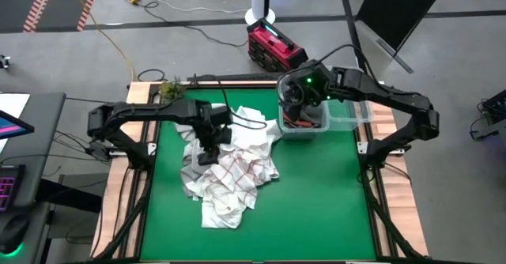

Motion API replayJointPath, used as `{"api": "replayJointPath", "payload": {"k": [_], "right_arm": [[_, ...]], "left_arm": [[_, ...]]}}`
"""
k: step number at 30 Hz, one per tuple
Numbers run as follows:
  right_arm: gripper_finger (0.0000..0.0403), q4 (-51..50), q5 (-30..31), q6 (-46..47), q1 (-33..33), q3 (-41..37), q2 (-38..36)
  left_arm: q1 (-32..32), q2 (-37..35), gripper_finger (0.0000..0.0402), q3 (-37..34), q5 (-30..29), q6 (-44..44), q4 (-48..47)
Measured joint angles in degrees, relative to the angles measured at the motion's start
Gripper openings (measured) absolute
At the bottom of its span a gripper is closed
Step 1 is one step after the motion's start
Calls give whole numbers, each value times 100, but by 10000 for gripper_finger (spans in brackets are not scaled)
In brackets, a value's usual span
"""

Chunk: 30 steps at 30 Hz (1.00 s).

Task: Sort towels by color in basket
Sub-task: Put the white checkered towel into the right transparent bin

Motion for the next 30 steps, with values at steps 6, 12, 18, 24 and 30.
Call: {"api": "replayJointPath", "payload": {"k": [6,12,18,24,30], "right_arm": [[281,145,12,861,67,2,-13],[281,-6,14,1851,549,2,-15],[281,-179,416,1895,1183,2,-17],[281,-190,560,1581,1647,71,-17],[281,-59,861,1352,2495,146,-22]], "left_arm": [[-117,0,188,0,-167,454,62],[-386,17,188,-205,-112,287,975],[-688,22,188,-895,-480,-726,2039],[-826,26,188,-1493,-2074,-2472,3182],[-965,26,167,-2054,-2146,-3408,4156]]}}
